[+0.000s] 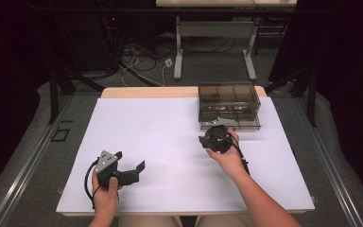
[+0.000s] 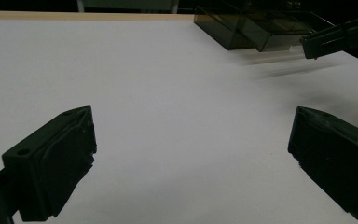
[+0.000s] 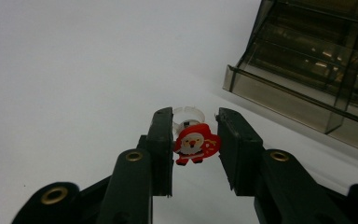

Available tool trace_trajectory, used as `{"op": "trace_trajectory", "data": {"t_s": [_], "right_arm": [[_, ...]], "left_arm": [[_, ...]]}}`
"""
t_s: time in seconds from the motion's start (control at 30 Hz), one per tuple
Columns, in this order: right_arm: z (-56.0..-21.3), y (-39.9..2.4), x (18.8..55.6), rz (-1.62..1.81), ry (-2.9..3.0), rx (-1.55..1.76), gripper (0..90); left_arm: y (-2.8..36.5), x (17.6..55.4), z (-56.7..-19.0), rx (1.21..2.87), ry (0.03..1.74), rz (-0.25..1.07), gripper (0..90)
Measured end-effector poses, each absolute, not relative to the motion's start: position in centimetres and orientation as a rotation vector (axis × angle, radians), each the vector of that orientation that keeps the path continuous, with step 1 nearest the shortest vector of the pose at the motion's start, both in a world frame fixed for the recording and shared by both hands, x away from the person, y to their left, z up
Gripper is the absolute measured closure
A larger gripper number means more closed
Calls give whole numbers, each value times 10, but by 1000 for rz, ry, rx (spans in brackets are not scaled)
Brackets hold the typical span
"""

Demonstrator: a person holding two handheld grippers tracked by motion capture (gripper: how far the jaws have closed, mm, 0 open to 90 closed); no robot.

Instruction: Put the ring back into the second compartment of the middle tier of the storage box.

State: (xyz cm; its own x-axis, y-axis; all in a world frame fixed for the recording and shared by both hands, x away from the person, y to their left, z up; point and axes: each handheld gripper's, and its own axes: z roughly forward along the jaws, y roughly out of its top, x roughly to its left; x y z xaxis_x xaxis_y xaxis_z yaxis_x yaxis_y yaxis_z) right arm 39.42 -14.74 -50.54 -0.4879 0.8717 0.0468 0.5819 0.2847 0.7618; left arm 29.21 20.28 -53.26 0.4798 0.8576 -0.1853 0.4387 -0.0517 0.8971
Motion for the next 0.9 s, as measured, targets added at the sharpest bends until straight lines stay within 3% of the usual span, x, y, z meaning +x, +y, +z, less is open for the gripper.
{"op": "trace_trajectory", "data": {"t_s": [0.9], "right_arm": [[-484,-183,406,999,2113,1366,670]], "left_arm": [[203,293,-533,1678,1126,495,12]]}}
